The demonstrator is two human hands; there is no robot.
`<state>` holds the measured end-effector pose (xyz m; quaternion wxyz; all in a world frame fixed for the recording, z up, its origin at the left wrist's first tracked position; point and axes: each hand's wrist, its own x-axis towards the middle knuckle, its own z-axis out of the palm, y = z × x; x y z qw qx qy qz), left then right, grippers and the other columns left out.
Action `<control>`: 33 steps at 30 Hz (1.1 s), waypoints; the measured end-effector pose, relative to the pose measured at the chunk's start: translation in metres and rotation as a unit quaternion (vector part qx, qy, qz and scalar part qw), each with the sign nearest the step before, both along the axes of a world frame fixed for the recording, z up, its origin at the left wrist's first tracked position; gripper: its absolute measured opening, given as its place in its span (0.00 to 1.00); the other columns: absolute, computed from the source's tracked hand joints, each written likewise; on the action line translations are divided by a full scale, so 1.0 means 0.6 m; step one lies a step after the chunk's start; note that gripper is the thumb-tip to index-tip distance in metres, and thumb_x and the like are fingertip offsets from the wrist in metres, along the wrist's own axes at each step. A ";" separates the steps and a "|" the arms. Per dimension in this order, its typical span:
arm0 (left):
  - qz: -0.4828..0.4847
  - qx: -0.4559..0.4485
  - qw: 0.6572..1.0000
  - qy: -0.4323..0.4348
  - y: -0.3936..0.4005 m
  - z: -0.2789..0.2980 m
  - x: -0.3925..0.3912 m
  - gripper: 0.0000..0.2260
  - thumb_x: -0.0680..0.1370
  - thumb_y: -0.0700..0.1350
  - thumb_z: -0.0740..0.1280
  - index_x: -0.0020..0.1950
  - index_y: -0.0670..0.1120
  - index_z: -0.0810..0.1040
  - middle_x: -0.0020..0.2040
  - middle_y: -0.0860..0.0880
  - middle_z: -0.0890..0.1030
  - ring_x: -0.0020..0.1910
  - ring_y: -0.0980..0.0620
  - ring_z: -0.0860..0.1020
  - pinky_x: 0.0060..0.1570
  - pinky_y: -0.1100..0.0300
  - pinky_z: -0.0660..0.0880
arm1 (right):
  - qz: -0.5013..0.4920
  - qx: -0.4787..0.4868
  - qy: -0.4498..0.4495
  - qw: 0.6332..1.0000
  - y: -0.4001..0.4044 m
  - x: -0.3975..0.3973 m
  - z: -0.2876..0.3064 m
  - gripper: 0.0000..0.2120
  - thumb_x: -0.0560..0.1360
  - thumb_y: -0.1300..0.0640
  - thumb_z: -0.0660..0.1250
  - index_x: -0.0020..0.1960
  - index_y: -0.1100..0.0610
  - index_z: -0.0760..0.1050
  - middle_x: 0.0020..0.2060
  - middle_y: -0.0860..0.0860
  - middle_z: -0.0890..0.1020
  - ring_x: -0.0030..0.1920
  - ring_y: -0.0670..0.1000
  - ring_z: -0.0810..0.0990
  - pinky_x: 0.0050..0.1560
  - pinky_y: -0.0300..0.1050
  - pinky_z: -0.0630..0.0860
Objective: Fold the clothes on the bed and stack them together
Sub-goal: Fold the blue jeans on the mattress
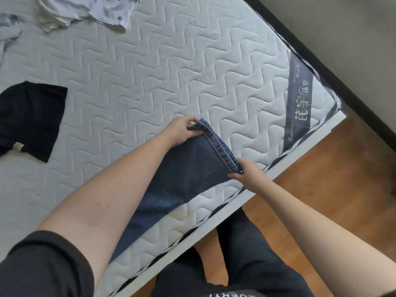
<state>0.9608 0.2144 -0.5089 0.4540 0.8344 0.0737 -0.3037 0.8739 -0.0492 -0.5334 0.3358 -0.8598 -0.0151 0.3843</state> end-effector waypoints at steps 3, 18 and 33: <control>-0.014 -0.027 1.000 0.009 -0.003 -0.001 0.029 0.04 0.75 0.44 0.74 0.47 0.54 0.83 0.43 0.57 0.85 0.42 0.64 0.80 0.48 0.67 0.74 | -0.067 0.030 -0.013 0.997 -0.022 0.011 -0.004 0.07 0.76 0.53 0.70 0.49 0.53 0.73 0.38 0.44 0.80 0.38 0.45 0.79 0.34 0.35 0.67; -0.133 0.347 0.926 -0.066 -0.098 -0.070 0.123 0.18 0.83 0.57 0.57 0.60 0.48 0.79 0.56 0.40 0.81 0.55 0.38 0.78 0.44 0.55 0.66 | -0.202 -0.036 -0.034 0.978 -0.036 0.121 -0.071 0.14 0.80 0.59 0.63 0.65 0.53 0.71 0.48 0.49 0.80 0.43 0.54 0.82 0.40 0.45 0.76; -0.097 0.091 0.991 -0.023 0.073 0.052 0.060 0.11 0.77 0.42 0.70 0.59 0.43 0.80 0.53 0.43 0.84 0.51 0.45 0.82 0.55 0.49 0.78 | -0.095 0.208 0.015 0.973 0.029 0.079 0.055 0.06 0.75 0.52 0.73 0.50 0.49 0.78 0.41 0.47 0.84 0.42 0.45 0.82 0.44 0.42 0.78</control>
